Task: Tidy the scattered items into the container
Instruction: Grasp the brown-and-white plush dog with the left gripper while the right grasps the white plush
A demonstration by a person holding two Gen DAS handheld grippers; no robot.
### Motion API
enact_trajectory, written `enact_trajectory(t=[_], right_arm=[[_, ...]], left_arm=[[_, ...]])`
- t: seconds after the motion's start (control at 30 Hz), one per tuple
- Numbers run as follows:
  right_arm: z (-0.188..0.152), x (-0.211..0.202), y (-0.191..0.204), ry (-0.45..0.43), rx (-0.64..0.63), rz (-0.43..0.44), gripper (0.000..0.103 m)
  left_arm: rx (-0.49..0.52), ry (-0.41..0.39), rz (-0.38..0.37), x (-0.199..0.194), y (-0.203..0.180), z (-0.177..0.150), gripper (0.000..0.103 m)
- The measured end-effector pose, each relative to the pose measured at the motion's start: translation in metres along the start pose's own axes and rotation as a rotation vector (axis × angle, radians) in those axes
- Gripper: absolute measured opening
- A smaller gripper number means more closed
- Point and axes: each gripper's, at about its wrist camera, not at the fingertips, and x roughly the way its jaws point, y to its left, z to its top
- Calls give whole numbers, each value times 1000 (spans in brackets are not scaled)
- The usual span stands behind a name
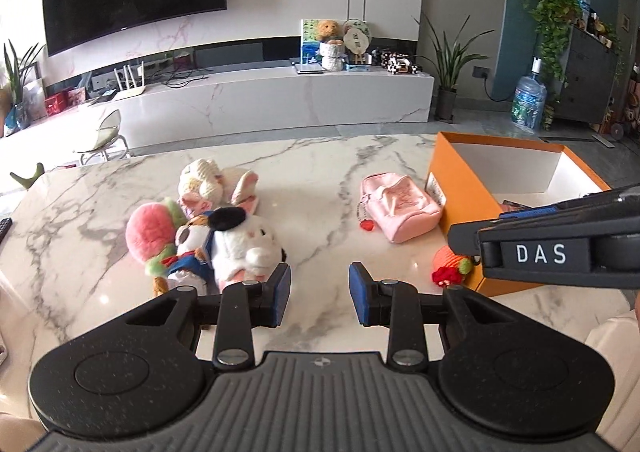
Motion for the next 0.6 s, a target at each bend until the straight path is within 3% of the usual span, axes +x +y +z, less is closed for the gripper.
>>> enact_trajectory(t=[0.17,0.3,0.53,0.6], right_arm=[[-16,7,17,-22,17,-31,43],[-29,18,29,-39,9,-76,53],[-46,45,48,-3,-38,-104,55],[-47,52,51,1,-28,-105,60]], left_arm=[[-71,-14,41,0,20,-15,38],[-125,-33,82,6,32,-28,51],[-151,3,109,22,45,-36,51],[-157,4,124,26,50,-37,51]])
